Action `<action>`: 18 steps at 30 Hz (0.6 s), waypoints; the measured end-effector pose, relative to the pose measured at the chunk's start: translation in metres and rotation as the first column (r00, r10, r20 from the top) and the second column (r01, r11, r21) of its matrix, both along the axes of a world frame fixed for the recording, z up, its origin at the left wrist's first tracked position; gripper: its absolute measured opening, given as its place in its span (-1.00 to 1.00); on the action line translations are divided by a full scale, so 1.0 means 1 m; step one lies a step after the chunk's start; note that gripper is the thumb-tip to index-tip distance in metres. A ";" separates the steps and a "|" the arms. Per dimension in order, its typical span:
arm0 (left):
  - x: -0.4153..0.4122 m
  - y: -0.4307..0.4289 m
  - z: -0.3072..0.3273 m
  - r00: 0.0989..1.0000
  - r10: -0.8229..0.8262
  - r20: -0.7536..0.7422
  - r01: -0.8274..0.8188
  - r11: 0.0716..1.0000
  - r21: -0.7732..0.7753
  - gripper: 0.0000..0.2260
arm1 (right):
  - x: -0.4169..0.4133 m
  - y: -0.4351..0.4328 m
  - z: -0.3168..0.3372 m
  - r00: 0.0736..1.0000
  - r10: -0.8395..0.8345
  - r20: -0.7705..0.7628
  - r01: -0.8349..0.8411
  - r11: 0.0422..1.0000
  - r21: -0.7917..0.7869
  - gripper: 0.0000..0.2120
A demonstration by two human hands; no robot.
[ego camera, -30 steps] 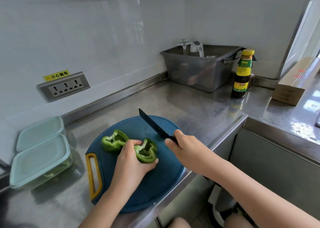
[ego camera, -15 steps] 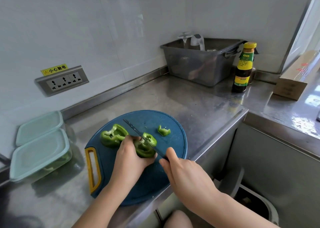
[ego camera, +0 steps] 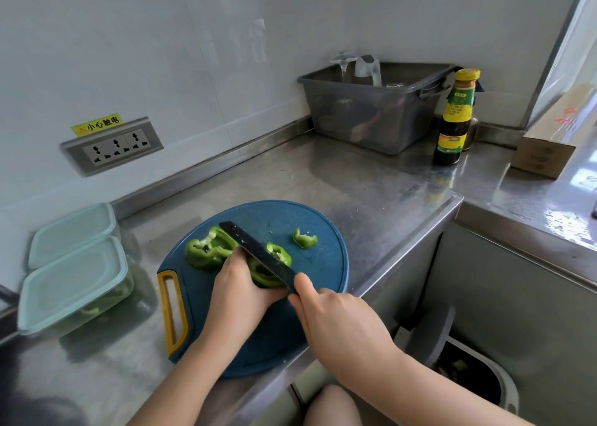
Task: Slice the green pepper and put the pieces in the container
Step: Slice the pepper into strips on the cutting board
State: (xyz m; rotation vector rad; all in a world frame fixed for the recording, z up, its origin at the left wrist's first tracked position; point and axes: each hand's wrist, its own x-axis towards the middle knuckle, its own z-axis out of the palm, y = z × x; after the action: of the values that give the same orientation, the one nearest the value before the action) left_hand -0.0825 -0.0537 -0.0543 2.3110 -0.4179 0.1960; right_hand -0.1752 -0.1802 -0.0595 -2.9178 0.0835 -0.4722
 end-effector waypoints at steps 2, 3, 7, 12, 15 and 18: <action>0.000 0.000 0.001 1.000 -0.003 -0.008 0.003 1.000 0.005 -0.47 | -0.002 0.000 0.000 1.000 0.008 -0.015 -0.008 1.000 0.001 -0.74; 0.000 0.000 0.002 1.000 -0.005 -0.011 0.005 1.000 0.003 -0.47 | -0.003 0.001 0.002 1.000 0.006 -0.028 -0.006 1.000 0.010 -0.74; -0.001 0.000 0.003 1.000 -0.013 -0.027 0.013 1.000 -0.013 -0.50 | -0.002 0.005 0.006 0.999 0.022 -0.046 -0.020 0.999 0.040 -0.76; 0.000 0.000 -0.003 0.999 0.013 -0.029 -0.012 1.000 0.025 -0.54 | 0.011 0.003 0.006 0.997 -0.023 -0.070 0.021 1.000 -0.020 -0.78; 0.002 0.000 -0.003 1.000 0.008 -0.030 -0.007 1.000 0.023 -0.55 | 0.017 -0.002 0.002 0.994 0.045 -0.102 -0.038 0.997 0.074 -0.80; 0.004 -0.001 -0.004 1.000 0.005 -0.030 -0.005 1.000 0.023 -0.53 | 0.017 -0.002 0.007 0.991 0.064 -0.116 -0.048 0.990 0.135 -0.81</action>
State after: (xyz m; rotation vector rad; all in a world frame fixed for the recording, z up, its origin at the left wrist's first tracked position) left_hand -0.0789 -0.0542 -0.0578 2.3349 -0.4009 0.1592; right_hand -0.1584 -0.1824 -0.0526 -2.8080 0.0467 -0.2707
